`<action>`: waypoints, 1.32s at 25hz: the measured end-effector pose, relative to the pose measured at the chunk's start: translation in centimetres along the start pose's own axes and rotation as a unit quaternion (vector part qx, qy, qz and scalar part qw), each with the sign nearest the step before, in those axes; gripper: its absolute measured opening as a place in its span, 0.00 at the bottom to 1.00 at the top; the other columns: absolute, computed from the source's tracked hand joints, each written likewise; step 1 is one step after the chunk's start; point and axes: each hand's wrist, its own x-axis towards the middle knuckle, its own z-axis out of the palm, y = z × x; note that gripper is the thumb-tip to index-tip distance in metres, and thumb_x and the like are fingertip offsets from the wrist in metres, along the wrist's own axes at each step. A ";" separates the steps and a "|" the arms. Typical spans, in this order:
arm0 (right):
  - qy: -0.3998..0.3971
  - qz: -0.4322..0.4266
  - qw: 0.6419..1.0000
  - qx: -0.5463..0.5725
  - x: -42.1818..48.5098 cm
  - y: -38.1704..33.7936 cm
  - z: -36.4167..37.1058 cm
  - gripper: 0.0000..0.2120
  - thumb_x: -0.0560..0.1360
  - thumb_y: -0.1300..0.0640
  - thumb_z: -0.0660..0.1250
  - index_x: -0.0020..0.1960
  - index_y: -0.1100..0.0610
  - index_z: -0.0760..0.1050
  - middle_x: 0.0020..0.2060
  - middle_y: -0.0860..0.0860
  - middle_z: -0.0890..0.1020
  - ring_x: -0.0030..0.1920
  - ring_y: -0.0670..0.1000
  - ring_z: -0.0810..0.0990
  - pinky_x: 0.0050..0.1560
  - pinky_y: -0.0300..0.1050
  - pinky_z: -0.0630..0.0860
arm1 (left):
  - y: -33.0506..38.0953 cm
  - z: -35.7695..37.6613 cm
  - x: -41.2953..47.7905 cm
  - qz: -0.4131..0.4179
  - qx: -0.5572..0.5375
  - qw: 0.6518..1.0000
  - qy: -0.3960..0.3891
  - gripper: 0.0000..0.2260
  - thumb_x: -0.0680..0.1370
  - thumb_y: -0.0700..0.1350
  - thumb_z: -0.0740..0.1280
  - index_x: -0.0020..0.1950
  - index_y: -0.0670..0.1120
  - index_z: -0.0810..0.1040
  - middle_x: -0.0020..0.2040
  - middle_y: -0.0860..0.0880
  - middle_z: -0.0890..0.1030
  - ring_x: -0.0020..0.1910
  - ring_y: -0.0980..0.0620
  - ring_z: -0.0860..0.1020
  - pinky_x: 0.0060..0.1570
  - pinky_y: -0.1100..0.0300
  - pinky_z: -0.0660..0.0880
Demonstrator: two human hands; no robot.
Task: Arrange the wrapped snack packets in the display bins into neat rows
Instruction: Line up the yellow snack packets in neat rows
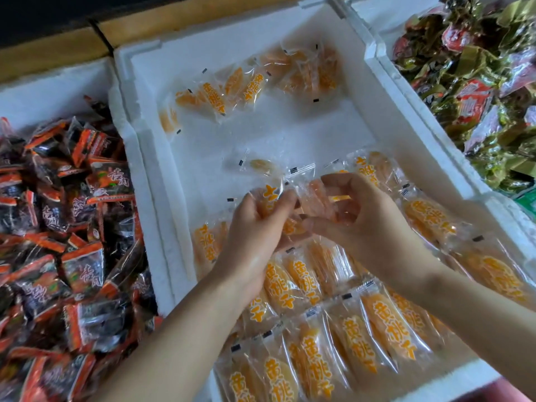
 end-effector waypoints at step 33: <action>-0.110 0.040 0.992 0.046 -4.0 -1.7 1.7 0.16 0.74 0.60 0.68 0.59 0.49 0.72 0.36 0.47 0.79 0.31 0.42 0.75 0.37 0.36 0.72 | 1.0 -4.9 -4.5 0.055 0.101 0.993 -0.010 0.09 0.76 0.41 0.67 0.55 0.41 0.75 0.50 0.40 0.82 0.43 0.52 0.83 0.40 0.50 0.81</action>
